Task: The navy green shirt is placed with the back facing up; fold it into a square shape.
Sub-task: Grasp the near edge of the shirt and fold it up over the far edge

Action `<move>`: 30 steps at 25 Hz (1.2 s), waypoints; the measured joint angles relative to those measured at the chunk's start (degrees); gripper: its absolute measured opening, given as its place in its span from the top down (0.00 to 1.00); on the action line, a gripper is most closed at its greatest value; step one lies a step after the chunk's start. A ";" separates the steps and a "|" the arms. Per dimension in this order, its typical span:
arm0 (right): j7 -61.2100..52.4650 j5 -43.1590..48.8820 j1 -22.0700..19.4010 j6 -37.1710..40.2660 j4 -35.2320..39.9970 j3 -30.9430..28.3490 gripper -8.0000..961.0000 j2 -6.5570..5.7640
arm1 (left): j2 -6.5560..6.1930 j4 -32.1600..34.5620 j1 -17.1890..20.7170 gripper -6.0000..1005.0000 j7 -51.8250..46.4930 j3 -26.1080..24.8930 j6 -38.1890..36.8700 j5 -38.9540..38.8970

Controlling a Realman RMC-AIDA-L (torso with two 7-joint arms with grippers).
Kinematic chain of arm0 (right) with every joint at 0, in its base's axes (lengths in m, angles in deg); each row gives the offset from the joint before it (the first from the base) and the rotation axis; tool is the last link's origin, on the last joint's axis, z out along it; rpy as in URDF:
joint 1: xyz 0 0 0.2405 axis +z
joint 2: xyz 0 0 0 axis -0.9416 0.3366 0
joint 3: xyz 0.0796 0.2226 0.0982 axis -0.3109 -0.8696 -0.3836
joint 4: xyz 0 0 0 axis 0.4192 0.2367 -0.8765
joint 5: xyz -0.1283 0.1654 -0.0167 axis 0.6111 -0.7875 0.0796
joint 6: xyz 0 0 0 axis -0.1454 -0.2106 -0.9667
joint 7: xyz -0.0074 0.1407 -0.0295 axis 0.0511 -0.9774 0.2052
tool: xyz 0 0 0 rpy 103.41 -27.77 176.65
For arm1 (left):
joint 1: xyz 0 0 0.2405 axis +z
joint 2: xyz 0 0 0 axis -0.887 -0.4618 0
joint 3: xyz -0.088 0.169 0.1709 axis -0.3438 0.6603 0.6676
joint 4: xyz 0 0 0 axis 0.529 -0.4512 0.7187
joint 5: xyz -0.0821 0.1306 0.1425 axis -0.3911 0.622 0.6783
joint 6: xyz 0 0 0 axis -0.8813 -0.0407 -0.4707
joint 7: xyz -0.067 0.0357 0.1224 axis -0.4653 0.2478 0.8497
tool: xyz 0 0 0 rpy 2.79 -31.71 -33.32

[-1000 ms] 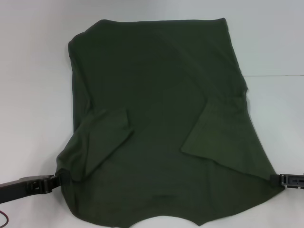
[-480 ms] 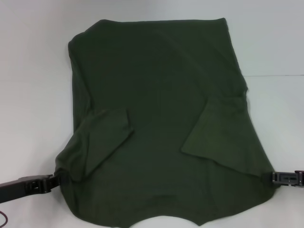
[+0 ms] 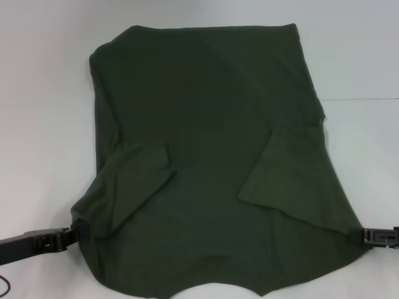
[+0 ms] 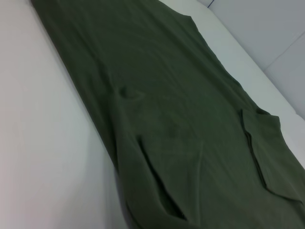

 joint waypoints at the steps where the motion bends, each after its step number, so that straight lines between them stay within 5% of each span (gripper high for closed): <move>1: -0.02 0.22 -0.12 -0.01 -0.01 -0.07 0.11 0.00 | 0.00 -0.01 -0.03 0.97 0.00 0.00 0.11 -0.01; 30: -0.55 0.64 0.99 -0.24 -0.97 -0.08 0.19 0.94 | -0.08 -0.04 -0.06 0.97 0.18 -0.09 0.84 -0.26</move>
